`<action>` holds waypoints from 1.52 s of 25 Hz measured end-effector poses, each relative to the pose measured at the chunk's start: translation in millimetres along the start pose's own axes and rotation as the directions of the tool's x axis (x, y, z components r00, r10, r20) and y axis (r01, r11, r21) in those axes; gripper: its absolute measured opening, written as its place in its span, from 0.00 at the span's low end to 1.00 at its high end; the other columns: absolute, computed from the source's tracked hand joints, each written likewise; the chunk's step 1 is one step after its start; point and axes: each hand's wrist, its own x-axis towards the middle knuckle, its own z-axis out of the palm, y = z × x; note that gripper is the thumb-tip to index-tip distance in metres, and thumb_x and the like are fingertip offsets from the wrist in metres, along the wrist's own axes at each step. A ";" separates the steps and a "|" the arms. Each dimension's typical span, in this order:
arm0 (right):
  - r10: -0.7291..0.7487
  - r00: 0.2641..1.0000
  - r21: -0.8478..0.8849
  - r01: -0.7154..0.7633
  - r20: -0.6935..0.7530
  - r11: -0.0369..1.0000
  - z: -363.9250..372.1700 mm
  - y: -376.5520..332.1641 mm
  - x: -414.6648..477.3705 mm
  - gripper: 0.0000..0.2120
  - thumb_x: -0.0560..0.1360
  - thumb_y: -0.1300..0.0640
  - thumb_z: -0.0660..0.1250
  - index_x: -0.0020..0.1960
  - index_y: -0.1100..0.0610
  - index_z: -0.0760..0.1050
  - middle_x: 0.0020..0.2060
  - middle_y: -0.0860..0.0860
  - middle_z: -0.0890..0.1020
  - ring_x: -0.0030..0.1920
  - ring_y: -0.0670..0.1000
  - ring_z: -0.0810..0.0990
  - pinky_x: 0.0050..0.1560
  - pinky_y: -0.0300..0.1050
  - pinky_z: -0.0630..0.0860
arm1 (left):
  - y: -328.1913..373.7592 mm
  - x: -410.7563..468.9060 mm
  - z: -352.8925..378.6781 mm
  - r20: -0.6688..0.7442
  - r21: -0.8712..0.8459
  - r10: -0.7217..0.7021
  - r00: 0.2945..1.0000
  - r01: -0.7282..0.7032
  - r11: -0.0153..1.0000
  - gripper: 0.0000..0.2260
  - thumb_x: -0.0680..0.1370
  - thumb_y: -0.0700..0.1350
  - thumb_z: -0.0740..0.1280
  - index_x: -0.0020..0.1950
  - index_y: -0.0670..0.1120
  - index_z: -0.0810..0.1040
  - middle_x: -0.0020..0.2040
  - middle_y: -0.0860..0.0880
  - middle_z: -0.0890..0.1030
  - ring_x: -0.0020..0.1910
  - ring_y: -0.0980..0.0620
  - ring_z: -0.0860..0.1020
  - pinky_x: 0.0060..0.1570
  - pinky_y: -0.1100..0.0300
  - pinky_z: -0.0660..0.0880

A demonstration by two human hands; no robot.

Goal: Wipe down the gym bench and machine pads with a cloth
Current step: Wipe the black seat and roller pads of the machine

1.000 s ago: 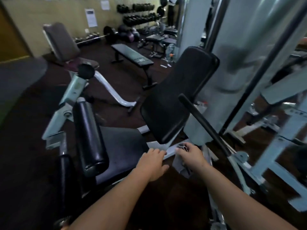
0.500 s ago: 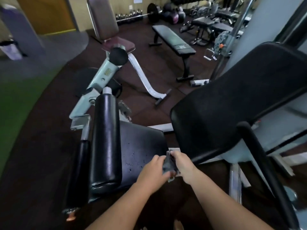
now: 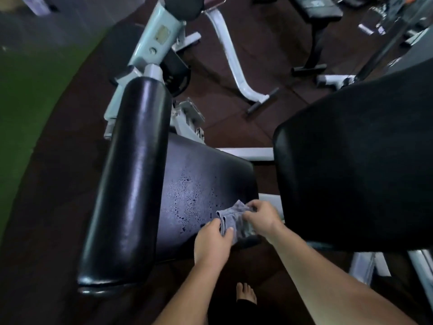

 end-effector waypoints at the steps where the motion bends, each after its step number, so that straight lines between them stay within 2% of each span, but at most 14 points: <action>1: -0.027 0.999 -0.071 0.025 -0.029 0.997 2.7 -0.1 16.4 0.05 0.74 0.58 0.71 0.51 0.54 0.82 0.41 0.52 0.84 0.43 0.55 0.84 0.43 0.48 0.80 | -5.4 11.5 9.5 -0.016 -0.004 -0.027 1.000 0.027 1.000 0.15 0.78 0.54 0.68 0.39 0.49 0.68 0.42 0.45 0.81 0.45 0.42 0.78 0.43 0.50 0.70; 3: -0.077 0.995 -0.166 0.065 -0.067 0.984 13.4 -0.5 47.7 0.14 0.75 0.57 0.73 0.61 0.53 0.80 0.51 0.51 0.84 0.54 0.54 0.83 0.51 0.40 0.74 | -13.1 30.7 27.0 -0.033 -0.028 -0.082 0.996 0.081 0.996 0.19 0.78 0.53 0.69 0.35 0.49 0.64 0.38 0.45 0.80 0.42 0.41 0.77 0.40 0.50 0.68; 6: -0.197 0.976 -0.216 0.173 -0.095 0.961 35.8 1.8 84.7 0.22 0.77 0.57 0.71 0.71 0.52 0.75 0.63 0.53 0.81 0.62 0.55 0.80 0.63 0.44 0.74 | -18.1 49.5 41.5 -0.039 -0.047 -0.107 0.994 0.105 0.993 0.18 0.78 0.52 0.69 0.34 0.47 0.66 0.37 0.44 0.80 0.38 0.43 0.76 0.40 0.51 0.67; 9: -0.326 0.939 -0.248 0.291 -0.110 0.924 59.6 10.9 97.3 0.25 0.80 0.55 0.67 0.77 0.53 0.68 0.73 0.54 0.71 0.71 0.56 0.71 0.72 0.47 0.67 | -32.1 58.0 42.7 -0.052 -0.012 -0.047 0.998 0.046 0.999 0.08 0.79 0.54 0.67 0.47 0.50 0.80 0.46 0.51 0.82 0.47 0.48 0.78 0.49 0.54 0.73; 11: -0.377 0.914 -0.287 0.325 -0.148 0.901 73.2 21.9 91.9 0.27 0.83 0.49 0.61 0.80 0.54 0.64 0.80 0.53 0.62 0.79 0.56 0.59 0.79 0.47 0.55 | -42.3 49.2 33.6 -0.061 0.052 0.018 0.998 -0.015 0.999 0.13 0.79 0.55 0.65 0.60 0.53 0.81 0.54 0.54 0.80 0.56 0.50 0.75 0.58 0.53 0.74; 15: -0.367 0.919 -0.253 0.325 -0.143 0.911 100.6 38.7 82.0 0.40 0.79 0.36 0.45 0.83 0.60 0.55 0.84 0.55 0.51 0.83 0.54 0.47 0.77 0.36 0.37 | -31.0 18.2 -3.3 -0.044 0.186 0.226 0.973 -0.214 0.959 0.20 0.76 0.59 0.58 0.64 0.54 0.78 0.58 0.56 0.77 0.61 0.52 0.71 0.62 0.55 0.74; 19: -0.303 0.944 -0.261 0.263 -0.128 0.929 115.6 36.9 93.1 0.33 0.83 0.45 0.50 0.83 0.62 0.54 0.83 0.57 0.50 0.83 0.56 0.45 0.79 0.40 0.37 | 17.4 -1.2 -49.3 -0.039 0.284 0.393 0.919 -0.367 0.886 0.21 0.76 0.59 0.59 0.65 0.53 0.78 0.60 0.56 0.76 0.62 0.53 0.70 0.60 0.57 0.73; 21: -0.295 0.950 -0.345 0.245 -0.100 0.906 122.2 46.6 109.7 0.35 0.82 0.43 0.42 0.83 0.61 0.54 0.83 0.59 0.50 0.83 0.57 0.42 0.81 0.47 0.38 | 39.7 -0.5 -71.0 -0.020 0.332 0.435 0.900 -0.404 0.852 0.18 0.77 0.58 0.59 0.63 0.53 0.77 0.60 0.56 0.75 0.63 0.53 0.69 0.60 0.57 0.74; 24: -0.254 0.962 -0.319 0.212 -0.097 0.924 128.1 51.2 124.6 0.38 0.80 0.39 0.34 0.84 0.60 0.49 0.84 0.58 0.50 0.83 0.56 0.41 0.82 0.52 0.43 | 65.3 15.4 -104.0 0.012 0.429 0.480 0.877 -0.438 0.790 0.16 0.79 0.57 0.61 0.62 0.52 0.77 0.61 0.55 0.74 0.65 0.51 0.69 0.61 0.53 0.74; 27: -0.261 0.956 -0.294 0.214 -0.133 0.932 120.0 26.7 103.3 0.35 0.84 0.41 0.38 0.84 0.60 0.49 0.84 0.56 0.48 0.83 0.54 0.42 0.83 0.51 0.43 | 81.8 45.0 -147.1 0.110 0.589 0.554 0.825 -0.503 0.632 0.21 0.79 0.60 0.57 0.64 0.49 0.78 0.63 0.51 0.76 0.66 0.49 0.70 0.65 0.50 0.72; 30: -0.275 0.942 -0.237 0.228 -0.192 0.945 116.4 7.2 94.7 0.31 0.87 0.46 0.49 0.84 0.61 0.48 0.84 0.55 0.46 0.83 0.53 0.41 0.82 0.46 0.39 | 71.3 71.9 -208.2 0.316 0.734 0.655 0.686 -0.614 0.290 0.28 0.80 0.65 0.51 0.64 0.50 0.81 0.62 0.50 0.81 0.68 0.46 0.74 0.69 0.47 0.70; 32: -0.283 0.936 -0.260 0.225 -0.211 0.939 121.0 0.7 105.4 0.33 0.86 0.45 0.48 0.84 0.61 0.46 0.84 0.57 0.45 0.83 0.55 0.40 0.83 0.51 0.42 | 51.3 76.8 -247.9 0.468 0.705 0.672 0.574 -0.701 0.108 0.26 0.82 0.65 0.52 0.61 0.53 0.84 0.60 0.53 0.83 0.70 0.48 0.75 0.73 0.46 0.66; 35: -0.303 0.927 -0.360 0.212 -0.219 0.909 135.0 -20.2 115.5 0.34 0.85 0.41 0.42 0.84 0.61 0.44 0.84 0.58 0.44 0.83 0.57 0.39 0.83 0.54 0.44 | 30.2 78.8 -287.6 0.637 0.592 0.637 0.435 -0.805 -0.043 0.25 0.84 0.65 0.51 0.64 0.56 0.83 0.67 0.55 0.81 0.76 0.50 0.70 0.78 0.45 0.58; 38: -0.506 0.858 -0.424 0.426 -0.092 0.799 156.1 -28.0 83.3 0.34 0.85 0.40 0.40 0.84 0.57 0.38 0.83 0.53 0.37 0.82 0.53 0.33 0.82 0.51 0.38 | 37.1 100.5 -307.0 0.727 0.519 0.591 0.350 -0.844 -0.138 0.26 0.84 0.66 0.51 0.73 0.57 0.77 0.76 0.53 0.73 0.81 0.49 0.62 0.79 0.43 0.55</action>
